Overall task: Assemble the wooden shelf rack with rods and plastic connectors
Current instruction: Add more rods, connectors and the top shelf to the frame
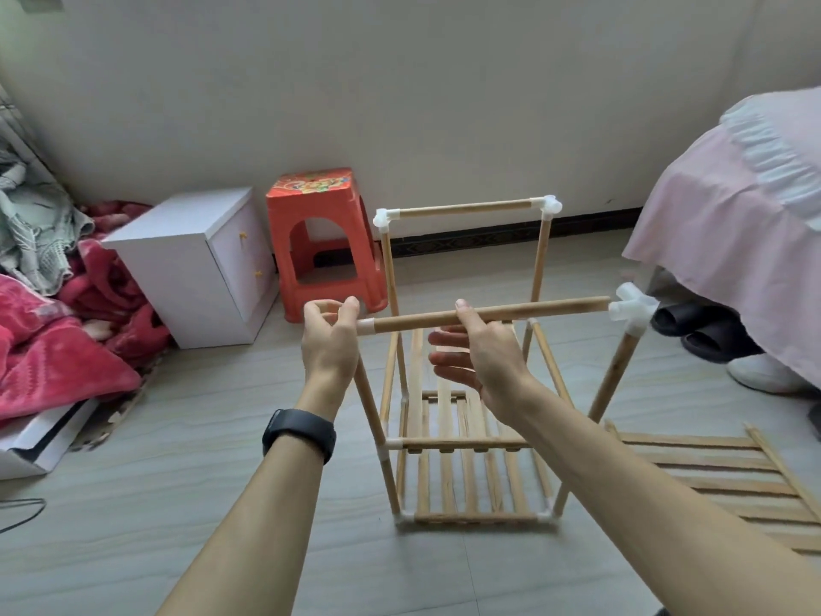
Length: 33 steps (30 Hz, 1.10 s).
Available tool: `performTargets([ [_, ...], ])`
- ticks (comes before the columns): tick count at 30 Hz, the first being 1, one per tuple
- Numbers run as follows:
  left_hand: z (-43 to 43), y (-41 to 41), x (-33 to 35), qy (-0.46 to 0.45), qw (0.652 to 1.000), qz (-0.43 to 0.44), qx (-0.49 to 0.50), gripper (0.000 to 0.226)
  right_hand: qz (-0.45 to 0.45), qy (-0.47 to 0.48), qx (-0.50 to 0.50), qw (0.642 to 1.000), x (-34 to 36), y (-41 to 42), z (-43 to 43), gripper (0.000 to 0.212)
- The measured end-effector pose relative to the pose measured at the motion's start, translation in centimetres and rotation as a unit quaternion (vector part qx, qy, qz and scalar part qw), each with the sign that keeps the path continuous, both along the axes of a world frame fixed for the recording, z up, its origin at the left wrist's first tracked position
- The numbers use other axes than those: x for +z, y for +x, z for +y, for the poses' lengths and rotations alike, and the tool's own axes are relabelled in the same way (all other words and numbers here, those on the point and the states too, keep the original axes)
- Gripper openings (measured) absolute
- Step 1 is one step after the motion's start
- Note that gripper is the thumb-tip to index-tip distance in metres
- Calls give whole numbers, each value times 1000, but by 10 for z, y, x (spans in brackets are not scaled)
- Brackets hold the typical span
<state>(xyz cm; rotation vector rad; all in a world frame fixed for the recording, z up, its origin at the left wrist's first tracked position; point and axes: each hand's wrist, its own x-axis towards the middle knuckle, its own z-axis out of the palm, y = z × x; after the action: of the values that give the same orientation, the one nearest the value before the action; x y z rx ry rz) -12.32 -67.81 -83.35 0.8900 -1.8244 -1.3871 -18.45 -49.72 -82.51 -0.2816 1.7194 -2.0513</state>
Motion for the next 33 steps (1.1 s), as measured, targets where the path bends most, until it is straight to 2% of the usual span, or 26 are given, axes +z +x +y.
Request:
performTargets([
  [2,10,0,7,-165,985,-22,44,24,50,76,-8,996,-2,-4,18,44],
  [5,38,-7,22,-380,924,-17,34,27,176,167,-42,969,1,-7,49,39],
  [7,66,-18,30,-457,889,-6,-30,29,302,166,-134,929,6,-12,72,37],
  [9,95,-34,35,-502,857,-20,-119,32,406,135,-255,867,15,-21,95,33],
  [11,123,-52,38,-536,814,-69,-213,39,433,114,-347,824,20,-33,121,20],
  [12,135,-62,39,-547,792,-99,-251,43,411,111,-369,826,20,-38,132,18],
  [14,158,-82,41,-550,760,-163,-305,50,312,115,-351,875,16,-48,152,33],
  [16,177,-99,43,-525,745,-218,-349,49,192,112,-253,941,12,-55,163,46],
  [18,192,-113,43,-483,749,-239,-385,41,157,118,-153,969,8,-60,167,49],
  [20,196,-120,40,-464,758,-233,-394,40,173,128,-118,969,2,-66,165,45],
  [24,184,-120,38,-517,750,-198,-362,39,203,177,-145,952,-3,-78,166,38],
  [28,179,-117,41,-494,756,-179,-391,36,183,130,-128,966,-8,-83,166,43],
  [33,180,-112,36,-537,762,-142,-334,35,190,130,-145,962,-11,-84,167,47],
])
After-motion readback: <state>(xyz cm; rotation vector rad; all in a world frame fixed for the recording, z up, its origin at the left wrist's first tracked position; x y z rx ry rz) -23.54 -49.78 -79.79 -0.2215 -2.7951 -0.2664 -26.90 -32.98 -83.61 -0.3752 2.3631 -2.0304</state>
